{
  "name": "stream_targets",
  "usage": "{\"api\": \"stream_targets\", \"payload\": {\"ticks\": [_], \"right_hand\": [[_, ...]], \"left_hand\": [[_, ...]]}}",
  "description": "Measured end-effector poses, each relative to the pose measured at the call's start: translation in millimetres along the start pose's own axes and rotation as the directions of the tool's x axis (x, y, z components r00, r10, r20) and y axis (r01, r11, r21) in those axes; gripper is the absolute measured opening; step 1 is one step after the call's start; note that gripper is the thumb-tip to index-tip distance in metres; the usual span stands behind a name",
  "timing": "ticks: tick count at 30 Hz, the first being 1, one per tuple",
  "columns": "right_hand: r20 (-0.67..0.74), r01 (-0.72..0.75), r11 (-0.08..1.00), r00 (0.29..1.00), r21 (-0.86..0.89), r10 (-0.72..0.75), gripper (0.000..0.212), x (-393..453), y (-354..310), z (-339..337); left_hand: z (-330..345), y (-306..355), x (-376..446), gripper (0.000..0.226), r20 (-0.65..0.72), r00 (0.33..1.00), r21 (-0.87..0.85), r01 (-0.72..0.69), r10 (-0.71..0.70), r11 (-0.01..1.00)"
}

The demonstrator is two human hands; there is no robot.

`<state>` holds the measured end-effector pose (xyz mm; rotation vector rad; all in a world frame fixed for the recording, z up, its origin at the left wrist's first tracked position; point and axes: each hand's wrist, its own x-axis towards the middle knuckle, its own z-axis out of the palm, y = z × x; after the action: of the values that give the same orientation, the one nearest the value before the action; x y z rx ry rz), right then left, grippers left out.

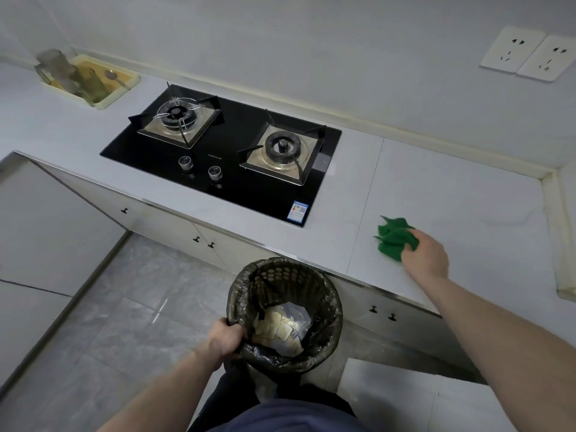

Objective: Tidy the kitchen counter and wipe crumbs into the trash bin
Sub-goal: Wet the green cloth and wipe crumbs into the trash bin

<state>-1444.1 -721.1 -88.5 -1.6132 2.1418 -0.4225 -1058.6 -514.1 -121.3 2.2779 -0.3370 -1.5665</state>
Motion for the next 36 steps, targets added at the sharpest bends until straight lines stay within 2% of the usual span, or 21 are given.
{"api": "stream_targets", "payload": {"ticks": [3,5,8,10,13,15,17,19,22,24,27,29,33,36], "right_hand": [[0.072,-0.084,0.985,0.993,-0.152,0.096,0.039,-26.4,28.7,16.0],[0.076,-0.087,0.985,0.992,-0.150,0.099,0.030,-53.7,23.6,34.5],[0.081,-0.023,0.996,0.996,-0.088,0.030,0.029,-84.8,-9.1,59.5],[0.181,0.073,0.996,0.981,-0.046,-0.064,0.038,-98.0,-36.2,73.4],[0.455,0.180,0.978,0.866,0.105,-0.208,0.041,-107.5,-75.6,90.9],[0.538,0.231,0.952,0.786,0.202,-0.305,0.038,-108.7,-95.3,96.6],[0.485,0.274,0.927,0.793,0.256,-0.369,0.036,-101.7,-106.3,94.7],[0.375,0.257,0.918,0.853,0.301,-0.362,0.033,-86.1,-111.0,87.2],[0.176,0.172,0.943,0.958,0.285,-0.227,0.035,-54.2,-104.0,72.6],[0.083,0.103,0.973,0.989,0.208,-0.123,0.038,-38.1,-91.5,66.8],[0.107,0.041,0.999,0.993,0.032,-0.045,0.042,-32.6,-77.9,73.3],[0.160,0.061,0.997,0.986,-0.038,-0.054,0.042,-42.7,-82.9,87.9],[0.202,0.183,0.981,0.965,-0.069,-0.166,0.037,-69.3,-116.2,124.4],[0.217,0.215,0.975,0.956,-0.058,-0.198,0.034,-76.6,-147.5,143.4]], "left_hand": [[-0.2,-0.4,-0.8,0.026,0.000,1.000,0.009,-0.006,0.006,1.000],[-0.8,-0.4,-1.8,0.026,-0.001,1.000,0.021,-0.010,0.010,1.000],[-1.4,-0.7,-2.2,0.027,0.004,1.000,0.030,-0.010,0.010,0.999],[-0.8,-0.5,-0.8,0.029,0.013,1.000,0.021,-0.009,0.009,1.000],[-0.4,0.4,1.0,0.027,0.013,1.000,0.029,-0.013,0.013,0.999],[-3.5,1.4,1.4,0.025,0.002,1.000,0.031,-0.015,0.015,0.999],[-8.8,1.5,2.2,0.022,-0.012,1.000,0.014,-0.014,0.014,1.000],[-16.5,0.0,2.9,0.019,-0.023,1.000,-0.017,-0.011,0.011,1.000],[-28.4,-3.3,4.2,0.013,-0.040,0.999,-0.074,0.007,-0.010,0.997],[-36.7,-6.0,9.3,0.011,-0.061,0.998,-0.089,0.012,-0.017,0.996],[-47.7,-8.9,18.4,0.017,-0.093,0.995,-0.112,0.013,-0.024,0.994],[-55.4,-8.8,26.3,0.021,-0.107,0.994,-0.127,0.007,-0.021,0.992],[-74.0,-6.7,40.3,0.023,-0.133,0.991,-0.138,0.017,-0.035,0.990],[-91.6,-4.8,48.7,0.026,-0.145,0.988,-0.166,0.023,-0.048,0.986]]}}
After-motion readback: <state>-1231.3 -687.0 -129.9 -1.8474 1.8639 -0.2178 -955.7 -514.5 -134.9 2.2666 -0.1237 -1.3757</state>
